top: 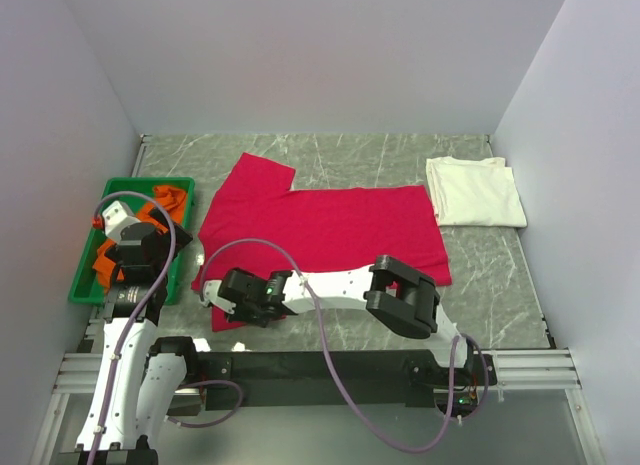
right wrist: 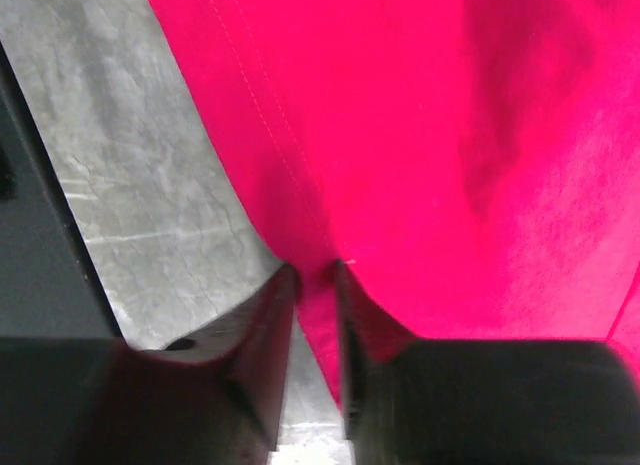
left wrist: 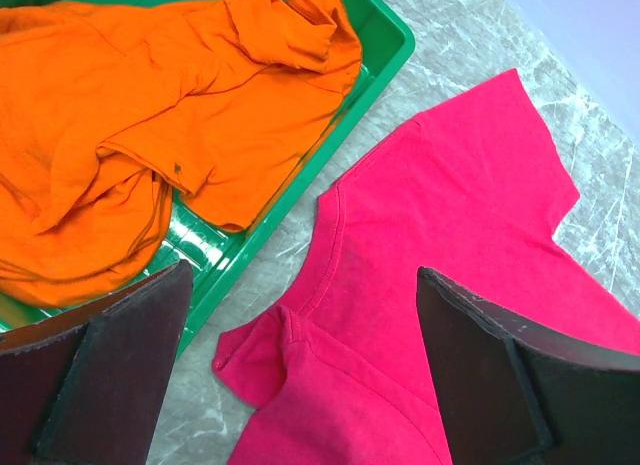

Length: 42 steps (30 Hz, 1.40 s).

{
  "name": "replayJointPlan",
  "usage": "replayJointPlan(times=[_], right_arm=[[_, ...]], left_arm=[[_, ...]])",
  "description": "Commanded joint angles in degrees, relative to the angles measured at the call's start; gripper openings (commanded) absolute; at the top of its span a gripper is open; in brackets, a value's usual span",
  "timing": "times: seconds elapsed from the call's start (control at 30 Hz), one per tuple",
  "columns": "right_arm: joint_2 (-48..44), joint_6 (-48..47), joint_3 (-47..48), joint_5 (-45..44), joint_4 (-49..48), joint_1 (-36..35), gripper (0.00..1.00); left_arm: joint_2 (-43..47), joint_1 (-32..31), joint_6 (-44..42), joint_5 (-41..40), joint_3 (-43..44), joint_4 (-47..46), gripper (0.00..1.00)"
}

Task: Fold and stack the t-shirts
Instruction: Fold the tshirt

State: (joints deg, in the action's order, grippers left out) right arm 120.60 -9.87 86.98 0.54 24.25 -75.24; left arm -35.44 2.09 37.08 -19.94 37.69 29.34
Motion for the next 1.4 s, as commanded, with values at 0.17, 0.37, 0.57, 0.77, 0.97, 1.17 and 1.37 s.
replayJointPlan(times=[0.17, 0.37, 0.57, 0.77, 0.97, 1.17, 1.37], right_arm=[[1.4, -2.0, 2.14, -2.56, 1.24, -0.96, 0.03], [-2.12, -2.52, 3.98, -2.56, 1.94, -0.52, 0.0], [-3.09, -0.86, 9.69, -1.07, 4.75, 3.16, 0.0], [-2.91, 1.51, 13.21, 3.24, 5.72, 8.96, 0.0], [-2.56, 4.85, 14.45, 8.86, 4.49, 15.55, 0.0], [-2.38, 8.72, 13.66, 14.92, 1.59, 21.01, 0.0], [-1.33, 8.81, 14.8, 16.6, 1.41, 22.86, 0.0]], left_arm=[[0.9, 0.29, -0.43, -0.62, -0.25, -2.45, 0.98], [0.9, 0.29, -0.52, -0.62, -0.34, -2.36, 0.97], [0.72, 0.29, -0.6, -0.36, -0.43, -2.54, 0.97], [0.64, 0.29, -0.61, -0.01, -0.6, -2.62, 0.96], [0.02, 0.29, -0.52, 1.22, -0.69, -2.71, 0.96], [-2.08, 0.29, 1.76, 4.65, -0.87, -2.01, 0.89], [-5.77, 0.29, 13.78, 9.66, -4.12, -1.4, 0.48]])
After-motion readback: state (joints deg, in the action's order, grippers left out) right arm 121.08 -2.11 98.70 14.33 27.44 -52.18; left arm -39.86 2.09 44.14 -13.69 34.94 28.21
